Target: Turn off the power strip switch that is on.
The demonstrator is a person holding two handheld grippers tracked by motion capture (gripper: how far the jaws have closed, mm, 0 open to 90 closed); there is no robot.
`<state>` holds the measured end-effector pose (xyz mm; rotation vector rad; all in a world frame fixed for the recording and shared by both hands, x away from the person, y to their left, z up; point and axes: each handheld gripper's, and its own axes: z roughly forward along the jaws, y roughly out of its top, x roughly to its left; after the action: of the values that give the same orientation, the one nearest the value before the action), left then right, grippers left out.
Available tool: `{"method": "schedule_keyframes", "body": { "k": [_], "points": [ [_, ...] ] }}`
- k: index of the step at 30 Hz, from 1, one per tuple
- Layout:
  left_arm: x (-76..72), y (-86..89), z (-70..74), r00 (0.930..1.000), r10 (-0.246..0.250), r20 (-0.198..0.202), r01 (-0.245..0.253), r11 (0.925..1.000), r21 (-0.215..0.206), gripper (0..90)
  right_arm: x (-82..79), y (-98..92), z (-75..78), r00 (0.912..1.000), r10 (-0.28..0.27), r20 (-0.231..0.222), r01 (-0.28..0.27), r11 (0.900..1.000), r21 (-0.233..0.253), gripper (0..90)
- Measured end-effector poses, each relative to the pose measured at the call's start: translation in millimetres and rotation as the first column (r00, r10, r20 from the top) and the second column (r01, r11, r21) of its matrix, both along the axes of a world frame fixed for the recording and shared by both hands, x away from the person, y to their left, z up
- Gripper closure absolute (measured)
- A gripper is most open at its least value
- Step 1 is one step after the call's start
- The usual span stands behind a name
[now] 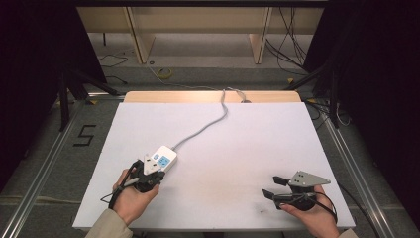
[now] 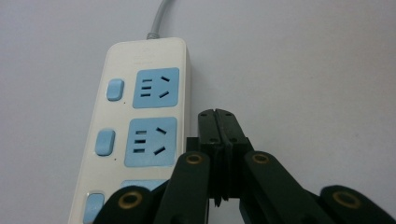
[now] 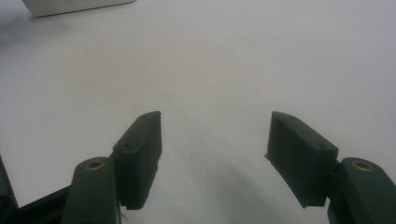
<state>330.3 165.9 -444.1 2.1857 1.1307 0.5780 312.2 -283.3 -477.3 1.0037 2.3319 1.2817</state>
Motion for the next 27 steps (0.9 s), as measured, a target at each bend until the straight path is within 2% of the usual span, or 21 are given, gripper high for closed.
{"method": "schedule_keyframes", "body": {
  "k": [27],
  "points": [
    [0.8, 19.1, 1.7, 0.9981, 0.058, -0.019, -0.058, 0.9981, 0.019, 89.5, -0.3, -0.4, 0.1, 1.0000, 0.001, 0.001, -0.001, 1.000, 0.003, 36.2]
  ]
}}
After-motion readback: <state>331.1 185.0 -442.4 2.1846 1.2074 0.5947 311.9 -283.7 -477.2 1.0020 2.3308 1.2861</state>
